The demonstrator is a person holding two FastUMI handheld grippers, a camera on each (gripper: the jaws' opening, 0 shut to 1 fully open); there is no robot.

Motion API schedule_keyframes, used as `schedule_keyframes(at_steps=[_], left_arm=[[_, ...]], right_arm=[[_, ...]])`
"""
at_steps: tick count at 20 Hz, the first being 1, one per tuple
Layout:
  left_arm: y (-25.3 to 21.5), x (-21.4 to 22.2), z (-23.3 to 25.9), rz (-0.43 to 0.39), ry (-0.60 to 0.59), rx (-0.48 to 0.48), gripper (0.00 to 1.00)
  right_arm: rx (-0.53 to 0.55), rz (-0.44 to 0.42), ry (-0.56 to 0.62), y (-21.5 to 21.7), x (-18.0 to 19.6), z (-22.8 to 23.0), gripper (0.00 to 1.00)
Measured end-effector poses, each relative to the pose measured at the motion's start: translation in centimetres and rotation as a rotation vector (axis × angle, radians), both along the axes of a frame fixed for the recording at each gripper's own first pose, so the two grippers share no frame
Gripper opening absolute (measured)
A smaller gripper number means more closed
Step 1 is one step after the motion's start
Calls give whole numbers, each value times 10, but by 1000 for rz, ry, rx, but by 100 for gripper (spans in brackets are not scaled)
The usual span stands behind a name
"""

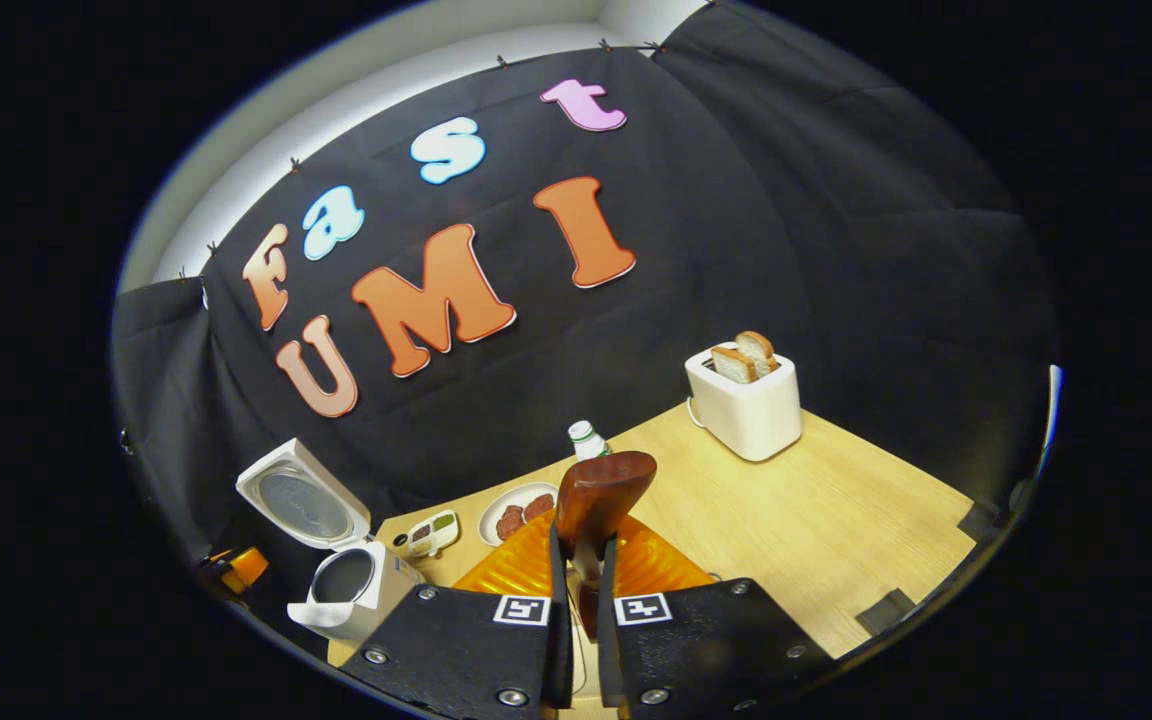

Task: Close the left gripper, press the button to open the rice cooker; take a wooden spoon from the chopstick holder with the right hand, scoop a spoonful of rice and pour it into the rice cooker, then put the wooden spoon back into the chopstick holder.

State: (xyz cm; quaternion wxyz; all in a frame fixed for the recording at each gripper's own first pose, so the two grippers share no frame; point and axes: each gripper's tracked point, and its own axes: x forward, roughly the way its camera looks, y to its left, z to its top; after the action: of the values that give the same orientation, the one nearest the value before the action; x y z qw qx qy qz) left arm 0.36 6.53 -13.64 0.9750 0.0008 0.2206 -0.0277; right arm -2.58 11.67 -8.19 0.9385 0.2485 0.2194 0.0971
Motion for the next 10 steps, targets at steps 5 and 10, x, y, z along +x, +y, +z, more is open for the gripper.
schedule_keyframes(at_steps=[5,10], left_arm=[[21,-5,7,39,-41,6,97],[29,-20,-6,25,-9,-6,97]], right_arm=[[-15,96,0,55,-16,-3,9],[-147,205,-6,100,-29,-23,10]])
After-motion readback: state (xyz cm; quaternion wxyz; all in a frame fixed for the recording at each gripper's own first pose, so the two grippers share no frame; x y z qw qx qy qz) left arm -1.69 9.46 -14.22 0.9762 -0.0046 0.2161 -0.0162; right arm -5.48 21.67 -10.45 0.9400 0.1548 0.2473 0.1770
